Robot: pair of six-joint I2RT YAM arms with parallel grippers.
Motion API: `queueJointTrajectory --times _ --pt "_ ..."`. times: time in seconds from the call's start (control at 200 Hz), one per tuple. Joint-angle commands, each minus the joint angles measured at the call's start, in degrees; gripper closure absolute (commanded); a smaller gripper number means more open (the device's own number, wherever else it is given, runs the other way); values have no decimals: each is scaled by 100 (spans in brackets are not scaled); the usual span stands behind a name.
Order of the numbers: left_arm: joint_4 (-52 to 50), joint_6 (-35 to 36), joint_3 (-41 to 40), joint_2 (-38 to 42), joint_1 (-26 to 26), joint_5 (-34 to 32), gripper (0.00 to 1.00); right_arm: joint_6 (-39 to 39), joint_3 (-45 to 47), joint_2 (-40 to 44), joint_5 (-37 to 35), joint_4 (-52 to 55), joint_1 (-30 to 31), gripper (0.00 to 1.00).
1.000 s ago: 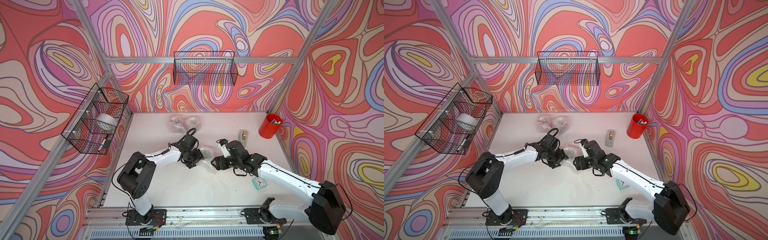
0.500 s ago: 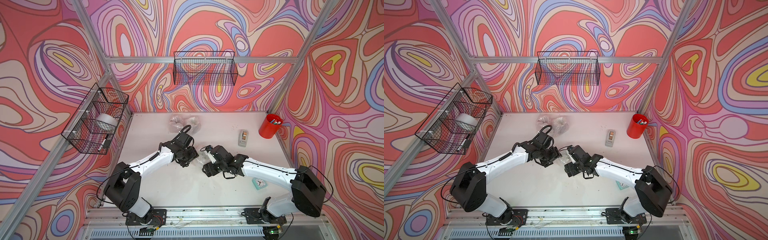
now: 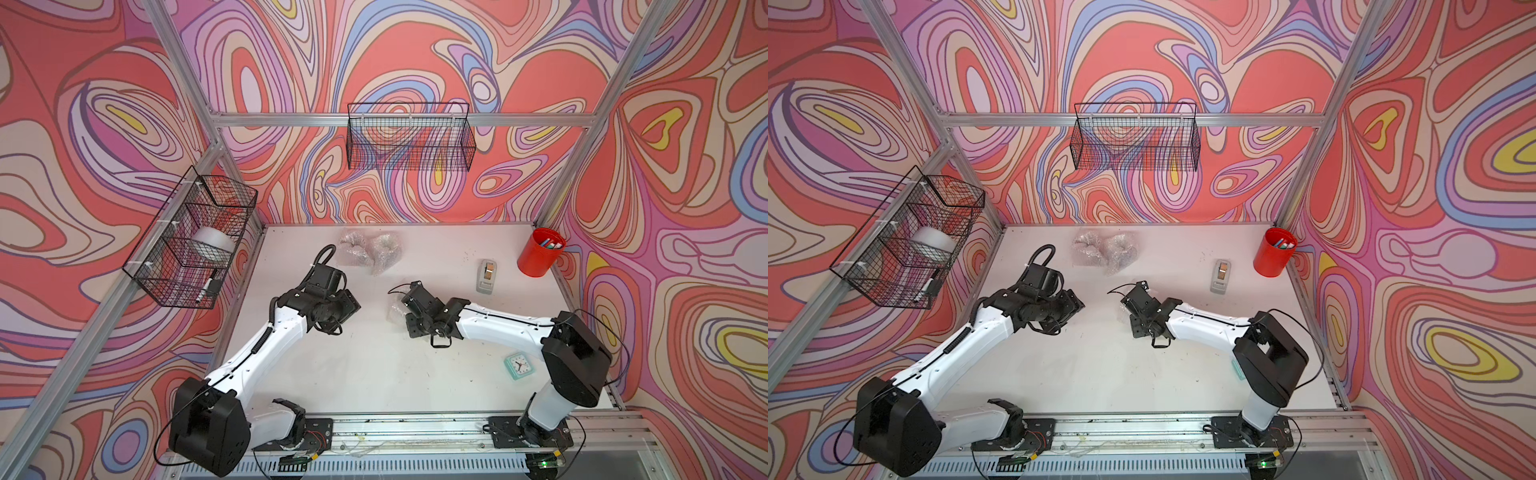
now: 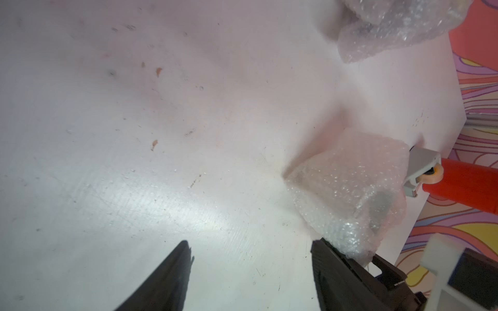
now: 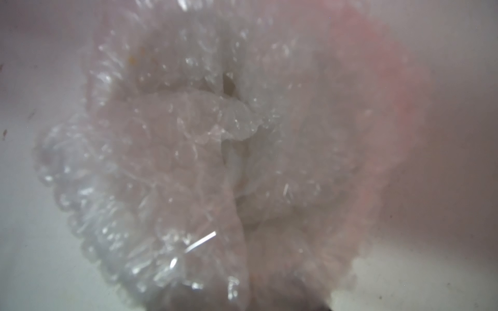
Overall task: Wrap mugs in bubble wrap
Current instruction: Move the bubble wrap to the center of the board.
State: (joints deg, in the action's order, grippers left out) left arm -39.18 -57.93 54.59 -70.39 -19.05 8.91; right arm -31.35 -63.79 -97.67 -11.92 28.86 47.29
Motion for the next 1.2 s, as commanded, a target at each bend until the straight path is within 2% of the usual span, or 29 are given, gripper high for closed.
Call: queueJointTrajectory --times 0.0,0.245,0.346,0.451,0.641,0.706,0.761,0.776,0.836,0.931,0.996,1.052,1.082,1.132,1.197 --pt "-508 483 -71 217 238 -95 26 24 -373 -321 -377 123 -457 56" --pt "-580 736 -249 441 553 -49 26 760 -1315 -1174 -108 13 -1478 62" --pt "-346 970 -342 499 629 246 26 1042 -1901 -1711 82 -32 -1868 62" --pt "-47 1335 -387 664 646 512 26 1358 -2834 -2399 351 68 -2216 63" --pt "138 1817 -201 879 667 530 19 1792 -4867 -3747 863 629 -2459 63" --pt "173 1929 -142 924 666 466 14 1852 -5384 -4006 1016 785 -2480 58" --pt "300 2040 -164 988 670 288 4 1827 -5479 -3927 1045 775 -2479 46" --pt "341 2070 -182 1019 670 199 1 1812 -5437 -3841 1057 733 -2485 42" --pt "431 2093 -250 1161 674 -369 0 1742 -5003 -3300 1069 375 -2481 30" --pt "854 2260 -464 1502 674 -1353 0 1690 -3854 -2052 926 -380 -2478 19" --pt "1489 2517 -836 1844 678 -1993 5 1573 -2534 -1038 619 -1166 -2479 14" --pt "2044 2789 -1236 2154 683 -2488 1 1563 -1392 -119 234 -1878 -2482 2" --pt "2274 2919 -1440 2290 692 -2734 0 1517 -838 280 -93 -2154 -2485 2" --pt "2908 3527 -1871 2460 696 -2876 1 1492 -132 837 -764 -2333 -2486 2" --pt "3584 4257 -2428 2631 696 -3007 0 2039 684 1414 -1171 -2651 -2514 2"
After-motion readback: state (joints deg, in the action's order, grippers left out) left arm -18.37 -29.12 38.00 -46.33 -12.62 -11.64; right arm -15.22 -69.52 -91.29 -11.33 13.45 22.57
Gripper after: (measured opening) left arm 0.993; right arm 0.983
